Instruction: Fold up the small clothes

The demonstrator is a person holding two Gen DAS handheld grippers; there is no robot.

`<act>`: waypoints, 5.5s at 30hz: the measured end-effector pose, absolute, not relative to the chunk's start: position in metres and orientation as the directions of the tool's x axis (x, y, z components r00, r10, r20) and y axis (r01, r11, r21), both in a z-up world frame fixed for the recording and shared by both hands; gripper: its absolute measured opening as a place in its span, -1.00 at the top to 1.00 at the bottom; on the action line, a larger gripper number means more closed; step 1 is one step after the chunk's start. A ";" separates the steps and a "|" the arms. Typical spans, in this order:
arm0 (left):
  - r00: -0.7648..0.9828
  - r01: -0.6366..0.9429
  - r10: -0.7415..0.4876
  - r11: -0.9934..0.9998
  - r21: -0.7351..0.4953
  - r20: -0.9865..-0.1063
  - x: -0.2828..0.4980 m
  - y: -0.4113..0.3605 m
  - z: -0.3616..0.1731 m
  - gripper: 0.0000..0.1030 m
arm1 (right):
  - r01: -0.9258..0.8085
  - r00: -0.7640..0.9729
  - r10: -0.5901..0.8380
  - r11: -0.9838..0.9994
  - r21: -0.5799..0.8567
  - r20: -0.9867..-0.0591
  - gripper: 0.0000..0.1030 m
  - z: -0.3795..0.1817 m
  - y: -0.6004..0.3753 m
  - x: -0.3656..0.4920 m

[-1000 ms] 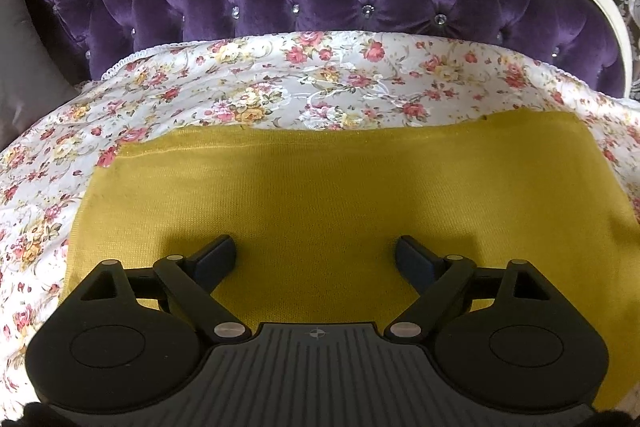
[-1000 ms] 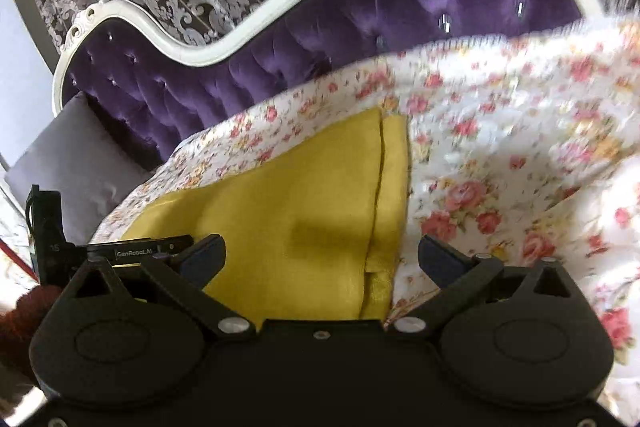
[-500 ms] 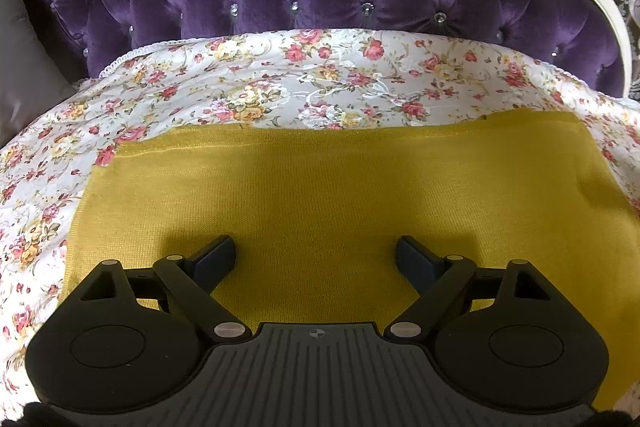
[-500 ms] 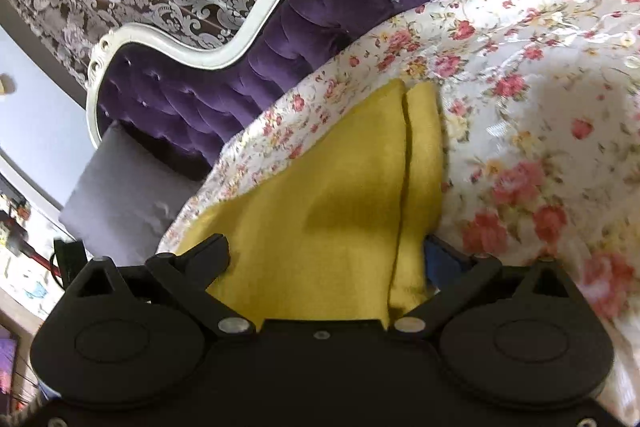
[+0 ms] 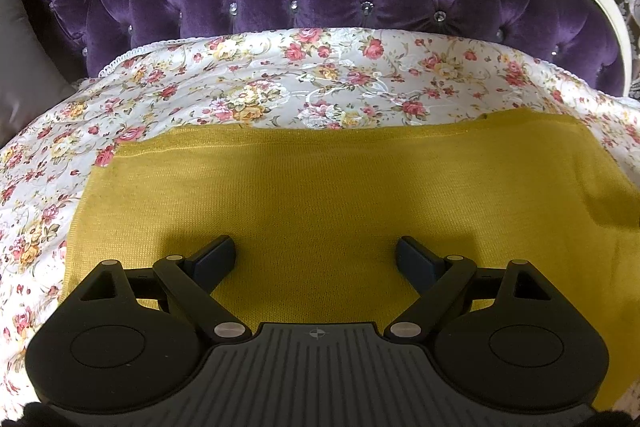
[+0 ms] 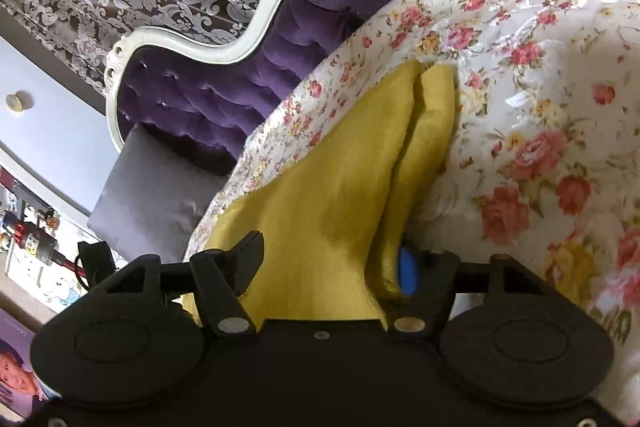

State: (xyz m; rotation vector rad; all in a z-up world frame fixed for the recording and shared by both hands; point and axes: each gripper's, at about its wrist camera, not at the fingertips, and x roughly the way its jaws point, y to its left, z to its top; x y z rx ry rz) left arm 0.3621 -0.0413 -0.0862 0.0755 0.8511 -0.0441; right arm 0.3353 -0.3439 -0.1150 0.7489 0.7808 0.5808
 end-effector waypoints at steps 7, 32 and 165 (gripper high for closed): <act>0.649 0.066 -0.020 0.997 0.030 -0.761 0.362 -0.039 -0.082 -0.65 | -0.152 0.636 0.638 0.655 0.741 -0.433 0.49 -0.108 -0.349 0.329; 0.662 0.063 -0.141 0.989 -0.133 -0.736 0.338 0.084 -0.027 -0.22 | -0.331 0.610 0.636 0.747 0.577 -0.474 0.58 0.002 -0.185 0.343; 0.609 0.153 -0.290 0.956 -0.250 -0.738 0.318 0.151 -0.045 -0.49 | -0.455 0.680 0.489 0.866 0.209 -0.546 -0.13 -0.028 -0.101 0.280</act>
